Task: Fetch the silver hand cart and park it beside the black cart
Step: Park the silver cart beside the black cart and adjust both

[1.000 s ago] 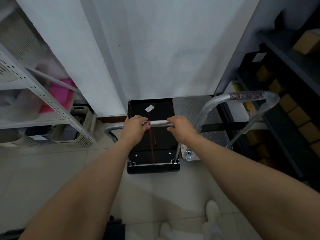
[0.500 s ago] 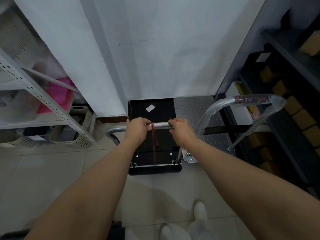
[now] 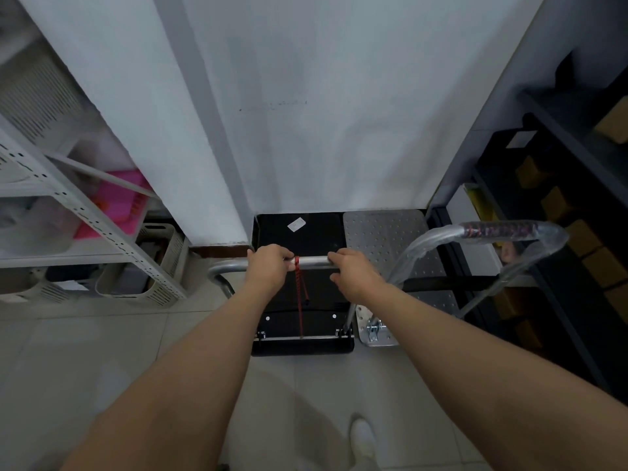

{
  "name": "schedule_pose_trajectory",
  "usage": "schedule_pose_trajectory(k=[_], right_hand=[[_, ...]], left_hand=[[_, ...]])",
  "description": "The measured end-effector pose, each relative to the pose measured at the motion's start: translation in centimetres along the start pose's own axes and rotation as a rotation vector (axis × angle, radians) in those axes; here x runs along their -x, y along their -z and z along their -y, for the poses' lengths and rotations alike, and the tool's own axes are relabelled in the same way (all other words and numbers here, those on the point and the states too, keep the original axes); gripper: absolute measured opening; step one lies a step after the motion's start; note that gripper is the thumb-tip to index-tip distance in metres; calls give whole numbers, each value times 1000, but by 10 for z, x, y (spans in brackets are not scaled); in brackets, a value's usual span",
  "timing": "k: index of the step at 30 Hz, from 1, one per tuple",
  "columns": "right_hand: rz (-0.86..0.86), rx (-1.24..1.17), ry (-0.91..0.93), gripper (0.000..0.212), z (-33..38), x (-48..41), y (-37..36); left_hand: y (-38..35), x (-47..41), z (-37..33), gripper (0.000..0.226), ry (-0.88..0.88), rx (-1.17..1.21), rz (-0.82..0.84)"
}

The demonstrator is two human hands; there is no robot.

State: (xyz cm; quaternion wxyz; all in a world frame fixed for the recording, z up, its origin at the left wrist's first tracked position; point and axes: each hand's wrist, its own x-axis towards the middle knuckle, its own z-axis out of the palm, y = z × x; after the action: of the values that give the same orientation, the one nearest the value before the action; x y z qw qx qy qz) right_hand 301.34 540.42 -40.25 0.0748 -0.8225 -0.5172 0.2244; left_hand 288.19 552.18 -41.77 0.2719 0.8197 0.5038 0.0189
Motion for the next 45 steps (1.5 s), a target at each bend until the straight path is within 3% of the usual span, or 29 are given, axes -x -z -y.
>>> schedule_pose_trajectory(k=[10, 14, 19, 23, 27, 33, 37, 40, 45], right_hand=[[2, -30, 29, 30, -17, -16, 18], [-75, -9, -92, 26, -48, -17, 41], [-56, 229, -207, 37, -110, -21, 67], [48, 357, -263, 49, -149, -16, 82], [87, 365, -274, 58, -171, -14, 86], [116, 343, -268, 68, -198, -14, 84], [73, 411, -215, 54, -202, -9, 84], [140, 484, -205, 44, -203, -1, 85], [138, 500, -213, 46, -204, 11, 83]], left_hand=[[-1, -16, -12, 31, -5, -10, 6], [-3, -18, -11, 31, 7, -20, 20], [3, -9, -22, 27, -28, -177, 43], [6, 1, -48, 39, -102, -179, 132], [-5, 3, -73, 40, -140, -169, 204], [-9, 2, -89, 35, -103, -225, 172], [-8, 3, -95, 30, -100, -252, 158], [-8, 6, -99, 28, -95, -273, 159], [-12, 11, -108, 30, -102, -286, 144]])
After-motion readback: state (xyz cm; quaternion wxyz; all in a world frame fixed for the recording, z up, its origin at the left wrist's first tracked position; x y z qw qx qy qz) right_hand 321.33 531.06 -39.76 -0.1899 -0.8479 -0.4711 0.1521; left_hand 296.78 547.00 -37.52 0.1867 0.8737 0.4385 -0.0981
